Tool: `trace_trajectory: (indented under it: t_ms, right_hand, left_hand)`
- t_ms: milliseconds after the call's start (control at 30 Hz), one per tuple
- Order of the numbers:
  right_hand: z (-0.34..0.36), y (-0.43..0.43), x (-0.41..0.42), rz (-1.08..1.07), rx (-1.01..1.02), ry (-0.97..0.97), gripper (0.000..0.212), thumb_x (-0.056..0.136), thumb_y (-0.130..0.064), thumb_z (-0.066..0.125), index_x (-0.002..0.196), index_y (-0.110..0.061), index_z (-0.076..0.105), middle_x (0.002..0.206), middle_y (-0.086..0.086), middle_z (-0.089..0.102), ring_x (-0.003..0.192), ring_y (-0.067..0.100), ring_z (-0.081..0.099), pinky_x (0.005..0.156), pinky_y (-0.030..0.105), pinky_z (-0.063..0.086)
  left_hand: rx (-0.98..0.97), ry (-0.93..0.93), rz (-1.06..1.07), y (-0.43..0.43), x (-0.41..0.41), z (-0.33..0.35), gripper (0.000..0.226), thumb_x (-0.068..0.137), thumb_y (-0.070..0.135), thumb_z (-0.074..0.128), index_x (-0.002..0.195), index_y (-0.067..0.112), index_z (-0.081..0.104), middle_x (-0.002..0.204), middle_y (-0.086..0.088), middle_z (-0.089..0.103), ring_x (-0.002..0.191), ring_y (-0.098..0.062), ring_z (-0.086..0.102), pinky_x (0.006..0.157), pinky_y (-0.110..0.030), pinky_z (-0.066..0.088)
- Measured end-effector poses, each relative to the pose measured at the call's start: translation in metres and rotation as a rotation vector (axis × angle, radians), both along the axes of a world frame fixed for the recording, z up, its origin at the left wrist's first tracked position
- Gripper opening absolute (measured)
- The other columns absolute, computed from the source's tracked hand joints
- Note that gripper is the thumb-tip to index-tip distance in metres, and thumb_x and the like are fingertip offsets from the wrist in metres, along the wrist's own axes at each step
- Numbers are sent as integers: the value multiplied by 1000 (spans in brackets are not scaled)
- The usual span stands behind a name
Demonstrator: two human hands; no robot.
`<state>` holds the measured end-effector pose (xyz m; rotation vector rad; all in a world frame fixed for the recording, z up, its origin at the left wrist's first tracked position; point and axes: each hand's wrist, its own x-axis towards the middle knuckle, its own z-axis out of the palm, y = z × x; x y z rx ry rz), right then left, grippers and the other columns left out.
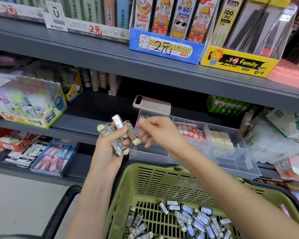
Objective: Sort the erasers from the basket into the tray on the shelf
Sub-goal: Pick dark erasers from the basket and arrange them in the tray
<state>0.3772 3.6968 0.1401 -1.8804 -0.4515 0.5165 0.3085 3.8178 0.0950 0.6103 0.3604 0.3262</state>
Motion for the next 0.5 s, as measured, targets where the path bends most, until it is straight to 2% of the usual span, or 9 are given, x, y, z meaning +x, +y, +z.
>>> trace_trajectory:
  t_ms: [67, 133, 200, 300, 400, 467, 500]
  right_hand:
    - [12, -2, -6, 76, 59, 31, 16, 87, -27, 66, 87, -11, 66, 64, -1, 65, 56, 8, 60, 53, 24, 55]
    - [16, -3, -13, 131, -6, 68, 22, 82, -19, 72, 98, -11, 60, 64, -1, 68, 56, 9, 62, 54, 24, 56]
    - [15, -3, -16, 102, 1, 131, 27, 81, -9, 72, 102, -9, 55, 64, 2, 68, 52, 10, 61, 51, 22, 55]
    - [16, -7, -9, -40, 126, 224, 18, 80, -5, 71, 96, 0, 63, 68, 6, 62, 49, 6, 52, 47, 16, 46]
    - [22, -18, 5, -110, 198, 308, 5, 83, -10, 68, 87, -7, 68, 72, 7, 58, 52, 7, 49, 47, 16, 41]
    - [22, -24, 12, -103, 112, 295, 9, 87, -3, 62, 91, -8, 67, 77, 12, 60, 51, 9, 52, 44, 18, 45]
    - [19, -26, 14, -79, -9, 227, 13, 87, 2, 58, 93, -6, 67, 75, 12, 61, 51, 10, 53, 46, 19, 48]
  left_hand:
    - [28, -22, -15, -1, 0, 1, 23, 64, 6, 70, 85, 6, 60, 78, -8, 68, 61, -11, 61, 47, -15, 44]
    - [44, -22, -26, -2, 0, 0, 34, 60, 8, 75, 89, 6, 58, 80, -8, 68, 63, -13, 60, 51, -18, 48]
    - [79, -20, -30, -3, 0, -1, 26, 64, 7, 74, 86, 8, 61, 76, -7, 65, 59, -12, 56, 52, -20, 49]
    - [39, -64, -15, -7, 1, 1, 14, 67, 2, 69, 79, 10, 64, 75, -7, 65, 57, -9, 56, 45, -17, 45]
    - [-45, -58, 8, -7, -1, 3, 29, 66, 5, 70, 93, 0, 60, 76, -9, 65, 66, -11, 64, 46, -15, 44]
    - [-72, -33, 40, -5, -1, 3, 38, 63, 6, 71, 99, -1, 59, 75, -8, 64, 70, -12, 66, 46, -15, 43]
    - [-80, -27, 54, -3, -2, 2, 40, 63, 6, 71, 100, -1, 58, 75, -8, 64, 70, -12, 66, 47, -15, 43]
